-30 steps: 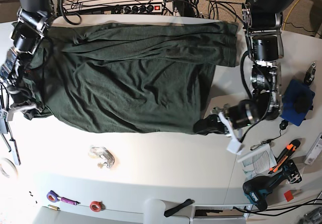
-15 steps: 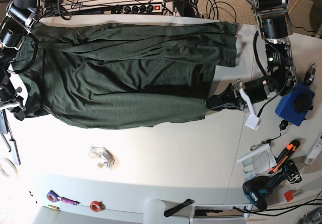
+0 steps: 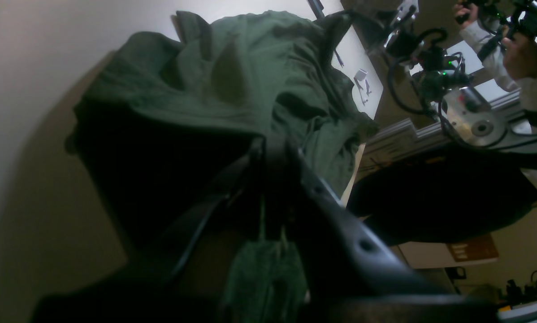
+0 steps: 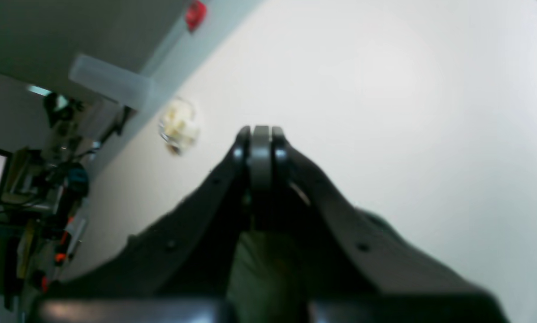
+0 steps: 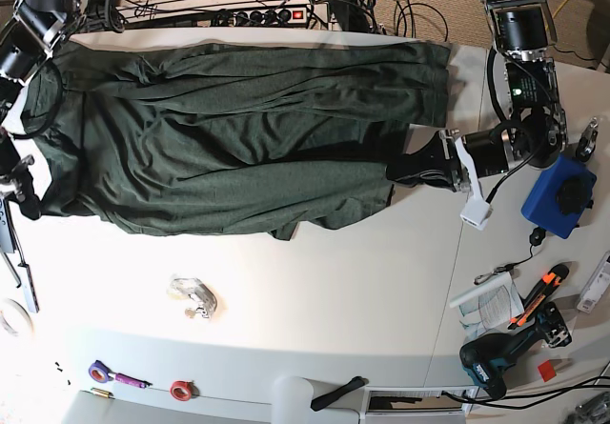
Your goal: Layout the t-shirt on the table in an organized manner, then fold the t-shirt properly
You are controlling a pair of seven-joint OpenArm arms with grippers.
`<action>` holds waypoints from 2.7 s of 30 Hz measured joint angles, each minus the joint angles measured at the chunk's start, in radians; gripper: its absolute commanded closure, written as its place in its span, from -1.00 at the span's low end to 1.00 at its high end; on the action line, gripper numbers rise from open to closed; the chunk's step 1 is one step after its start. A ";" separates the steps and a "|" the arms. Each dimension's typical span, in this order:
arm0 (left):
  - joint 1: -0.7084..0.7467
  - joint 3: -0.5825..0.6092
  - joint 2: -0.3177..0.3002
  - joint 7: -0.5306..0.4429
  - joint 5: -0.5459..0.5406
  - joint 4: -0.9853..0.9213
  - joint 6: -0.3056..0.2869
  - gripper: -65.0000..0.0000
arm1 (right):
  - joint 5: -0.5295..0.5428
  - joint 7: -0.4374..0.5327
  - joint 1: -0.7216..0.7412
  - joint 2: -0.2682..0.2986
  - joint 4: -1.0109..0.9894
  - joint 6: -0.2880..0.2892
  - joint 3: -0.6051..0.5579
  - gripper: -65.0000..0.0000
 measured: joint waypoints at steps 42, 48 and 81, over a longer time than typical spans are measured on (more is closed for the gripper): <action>-0.193 0.476 -0.001 -0.652 0.966 -0.073 0.093 0.12 | -0.002 0.032 -0.014 -0.037 0.000 0.000 0.000 1.00; -0.183 0.472 -0.003 -0.712 1.037 -0.073 0.094 0.12 | -0.002 0.032 -0.014 -0.038 0.000 0.000 0.000 1.00; -0.229 0.472 0.005 -0.727 0.934 -0.184 0.043 1.00 | -0.002 0.058 -0.016 -0.038 0.000 0.000 0.000 1.00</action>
